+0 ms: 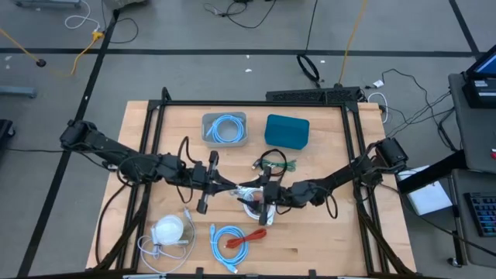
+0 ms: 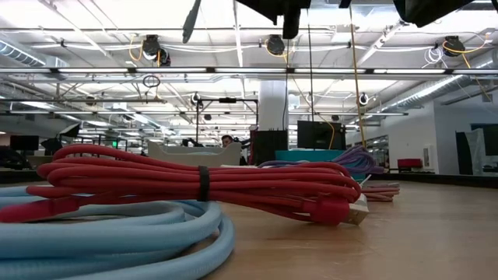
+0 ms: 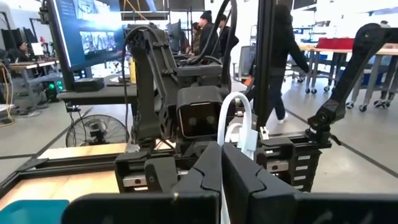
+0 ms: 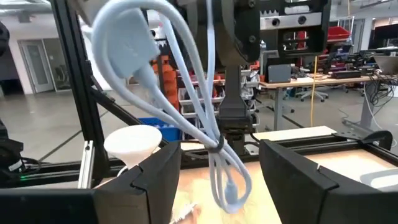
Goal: Pick & Place USB Port
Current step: Put the blue charger cable into the blue bin
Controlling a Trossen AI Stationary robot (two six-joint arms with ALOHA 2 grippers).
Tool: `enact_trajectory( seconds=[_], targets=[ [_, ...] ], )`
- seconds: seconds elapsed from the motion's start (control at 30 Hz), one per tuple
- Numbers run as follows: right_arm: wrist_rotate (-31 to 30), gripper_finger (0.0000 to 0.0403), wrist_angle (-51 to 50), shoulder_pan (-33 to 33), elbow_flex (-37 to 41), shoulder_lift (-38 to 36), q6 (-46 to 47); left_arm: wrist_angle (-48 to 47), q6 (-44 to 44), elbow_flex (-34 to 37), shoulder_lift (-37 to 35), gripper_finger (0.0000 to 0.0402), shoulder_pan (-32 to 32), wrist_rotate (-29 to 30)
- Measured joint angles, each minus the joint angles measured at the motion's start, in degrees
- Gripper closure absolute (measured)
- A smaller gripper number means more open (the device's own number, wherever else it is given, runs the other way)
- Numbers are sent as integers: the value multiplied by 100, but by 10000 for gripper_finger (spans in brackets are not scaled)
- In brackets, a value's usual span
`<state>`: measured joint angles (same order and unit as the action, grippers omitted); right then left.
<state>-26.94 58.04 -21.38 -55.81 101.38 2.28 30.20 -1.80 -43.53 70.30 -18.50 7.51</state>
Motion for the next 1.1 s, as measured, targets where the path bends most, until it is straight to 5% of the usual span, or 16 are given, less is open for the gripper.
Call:
enact_trajectory(
  seconds=[0.37, 0.73, 0.93, 1.1],
  targets=[
    [13, 214, 344, 40, -1, 2, -80, 24, -24, 0, 18, 401, 11, -5],
    [19, 393, 293, 76, -2, 2, -97, 121, 80, 4, 20, 396, 87, -461],
    [-424, 400, 316, -64, -4, 2, -504, -21, 87, 9, -93, 355, -74, -1041],
    [-621, 401, 449, -164, -4, 2, -743, -313, 56, 2, -337, 318, -264, -781]
  ],
)
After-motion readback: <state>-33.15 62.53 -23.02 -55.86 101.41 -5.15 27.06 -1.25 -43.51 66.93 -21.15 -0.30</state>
